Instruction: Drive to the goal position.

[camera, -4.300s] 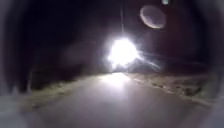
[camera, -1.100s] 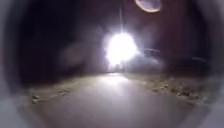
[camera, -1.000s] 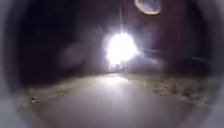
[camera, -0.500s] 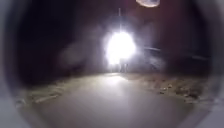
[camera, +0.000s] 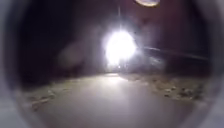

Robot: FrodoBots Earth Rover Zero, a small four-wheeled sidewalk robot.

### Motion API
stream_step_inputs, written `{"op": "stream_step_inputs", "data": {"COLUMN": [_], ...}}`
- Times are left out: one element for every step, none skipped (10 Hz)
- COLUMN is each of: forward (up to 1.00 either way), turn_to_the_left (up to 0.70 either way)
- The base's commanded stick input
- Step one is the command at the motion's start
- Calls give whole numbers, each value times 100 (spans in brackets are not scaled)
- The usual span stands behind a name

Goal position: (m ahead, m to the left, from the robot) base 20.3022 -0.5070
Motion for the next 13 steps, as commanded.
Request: {"op": "stream_step_inputs", "data": {"forward": [85,85,85,85,85,85,85,85,85,85,85,85,85], "turn_to_the_left": [0,0,0,0,0,0,0,0,0,0,0,34,17]}}
